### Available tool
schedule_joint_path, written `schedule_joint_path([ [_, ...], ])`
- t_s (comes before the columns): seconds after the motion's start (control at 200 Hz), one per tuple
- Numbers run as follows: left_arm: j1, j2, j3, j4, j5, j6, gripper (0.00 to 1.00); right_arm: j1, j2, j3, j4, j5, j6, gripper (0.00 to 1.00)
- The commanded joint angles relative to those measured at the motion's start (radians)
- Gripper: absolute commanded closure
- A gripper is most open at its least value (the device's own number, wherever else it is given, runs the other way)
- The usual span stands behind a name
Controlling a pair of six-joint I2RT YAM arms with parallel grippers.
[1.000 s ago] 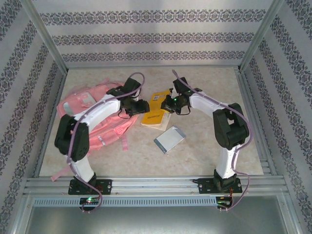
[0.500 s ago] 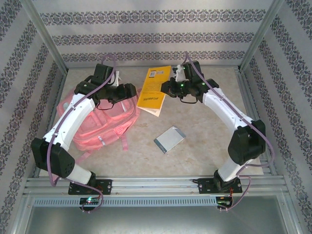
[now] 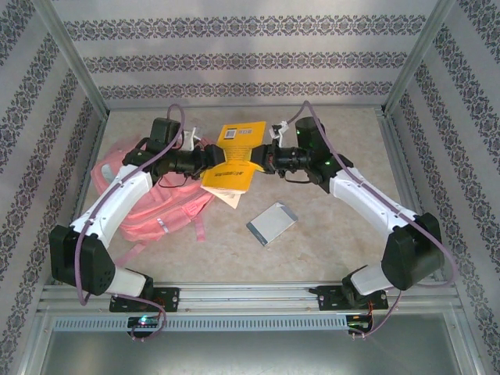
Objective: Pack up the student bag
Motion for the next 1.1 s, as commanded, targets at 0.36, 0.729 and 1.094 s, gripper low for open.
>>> schedule_joint_path([
  [0.36, 0.015, -0.054, -0.205, 0.776, 0.208, -0.53, 0.71, -0.05, -0.111, -0.051, 0.081, -0.014, 0.021, 0.87],
  [0.729, 0.019, -0.067, -0.196, 0.93, 0.174, -0.647, 0.99, -0.067, -0.154, -0.106, -0.047, 0.149, 0.004, 0.36],
  [1.094, 0.018, -0.062, -0.169, 1.004, 0.158, -0.71, 1.0, -0.043, -0.056, -0.104, 0.224, 0.098, 0.208, 0.21],
])
